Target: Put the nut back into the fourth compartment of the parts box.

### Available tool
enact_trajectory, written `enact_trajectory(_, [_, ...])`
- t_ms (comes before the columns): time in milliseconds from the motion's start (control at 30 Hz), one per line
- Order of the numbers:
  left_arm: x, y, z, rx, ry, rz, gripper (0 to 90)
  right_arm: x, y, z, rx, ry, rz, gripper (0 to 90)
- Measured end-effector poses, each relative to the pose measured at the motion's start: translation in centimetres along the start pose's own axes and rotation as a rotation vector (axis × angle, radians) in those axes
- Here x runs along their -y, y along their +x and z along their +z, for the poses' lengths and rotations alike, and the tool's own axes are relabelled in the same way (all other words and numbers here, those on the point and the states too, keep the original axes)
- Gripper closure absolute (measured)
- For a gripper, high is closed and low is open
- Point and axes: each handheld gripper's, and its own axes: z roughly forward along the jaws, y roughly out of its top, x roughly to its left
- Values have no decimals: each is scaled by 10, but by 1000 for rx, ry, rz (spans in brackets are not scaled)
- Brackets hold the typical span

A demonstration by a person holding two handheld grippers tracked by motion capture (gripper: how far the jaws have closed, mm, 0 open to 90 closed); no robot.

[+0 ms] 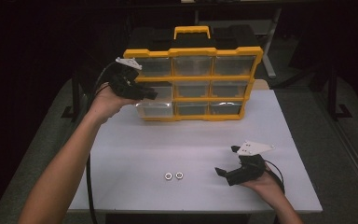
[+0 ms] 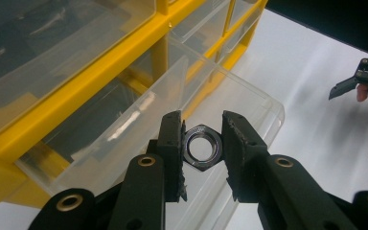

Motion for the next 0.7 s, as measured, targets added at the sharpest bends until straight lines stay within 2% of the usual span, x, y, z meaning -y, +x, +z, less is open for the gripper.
enact_trajectory(100, [0, 2, -1, -7, 0, 5, 698, 0, 0, -1, -1, -1, 3, 0])
enact_trajectory(133, [0, 2, -1, -5, -7, -1, 662, 0, 0, -1, -1, 0, 3, 0])
enact_trajectory(233, [1, 1, -5, -6, -16, 1, 637, 0, 0, -1, -2, 0, 3, 0])
enact_trajectory(300, [1, 0, -7, -8, -12, 11, 586, 0, 0, 0, -1, 1, 1, 0])
enact_trajectory(500, [2, -11, -17, 20, -25, 28, 513, 0, 0, 0, -2, 0, 0, 0])
enact_trajectory(567, [2, -15, -19, 44, -16, 34, 465, 0, 0, 0, -1, 1, 3, 0])
enact_trajectory(700, [5, -24, -22, 66, 2, 57, 432, 0, 0, -1, -1, 0, 3, 0])
